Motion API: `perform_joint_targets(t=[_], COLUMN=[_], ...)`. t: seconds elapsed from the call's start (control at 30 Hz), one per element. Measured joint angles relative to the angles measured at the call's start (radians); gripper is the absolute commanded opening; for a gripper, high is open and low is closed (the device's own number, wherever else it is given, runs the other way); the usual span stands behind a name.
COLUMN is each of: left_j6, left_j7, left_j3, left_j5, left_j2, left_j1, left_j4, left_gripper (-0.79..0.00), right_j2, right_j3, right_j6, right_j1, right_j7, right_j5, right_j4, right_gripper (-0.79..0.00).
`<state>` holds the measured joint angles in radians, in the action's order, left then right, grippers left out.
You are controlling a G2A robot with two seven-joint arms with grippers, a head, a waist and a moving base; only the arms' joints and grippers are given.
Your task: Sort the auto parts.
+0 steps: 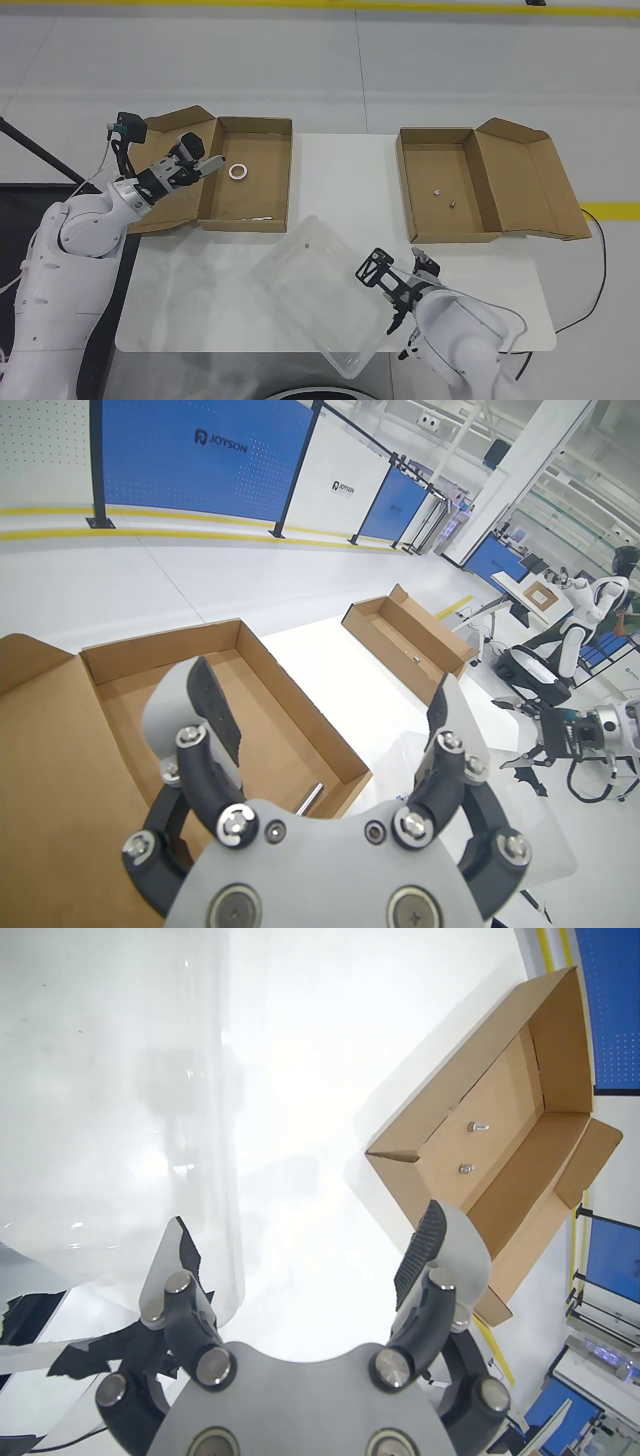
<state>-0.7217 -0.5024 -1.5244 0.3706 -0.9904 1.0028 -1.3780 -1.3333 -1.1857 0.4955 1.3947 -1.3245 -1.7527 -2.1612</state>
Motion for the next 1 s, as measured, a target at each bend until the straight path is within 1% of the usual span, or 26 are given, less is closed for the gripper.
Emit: perform_joint_targets(t=[0.13,0.3,0.5,0.67,0.77,0.83,0.97,1.0], left_j6=[0.0,0.0,0.0,0.0,0.0,0.0,0.0,0.0], left_j7=[0.0,0.0,0.0,0.0,0.0,0.0,0.0,0.0], left_j3=[0.0,0.0,0.0,0.0,0.0,0.0,0.0,0.0], left_j5=[0.0,0.0,0.0,0.0,0.0,0.0,0.0,0.0], left_j2=[0.0,0.0,0.0,0.0,0.0,0.0,0.0,0.0], left_j1=[0.0,0.0,0.0,0.0,0.0,0.0,0.0,0.0], left_j4=[0.0,0.0,0.0,0.0,0.0,0.0,0.0,0.0], left_gripper=[0.0,0.0,0.0,0.0,0.0,0.0,0.0,0.0], right_j2=[0.001,-0.002,-0.005,-0.005,-0.006,-0.005,0.005,0.008], right_j3=[0.007,0.013,0.0,-0.022,-0.038,-0.058,-0.133,-0.159], right_j6=[-0.052,-0.074,-0.103,-0.14,-0.164,-0.18,-0.202,-0.21], right_j1=[-0.033,-0.072,-0.107,-0.119,-0.117,-0.099,-0.007,0.031], right_j7=[-0.052,-0.074,-0.064,-0.024,0.026,0.107,0.324,0.401], right_j5=[-0.05,-0.061,-0.088,-0.119,-0.117,-0.08,-0.022,-0.012], right_j4=[0.032,0.053,0.089,0.115,0.121,0.093,-0.014,-0.051], right_gripper=[0.0,0.0,0.0,0.0,0.0,0.0,0.0,0.0])
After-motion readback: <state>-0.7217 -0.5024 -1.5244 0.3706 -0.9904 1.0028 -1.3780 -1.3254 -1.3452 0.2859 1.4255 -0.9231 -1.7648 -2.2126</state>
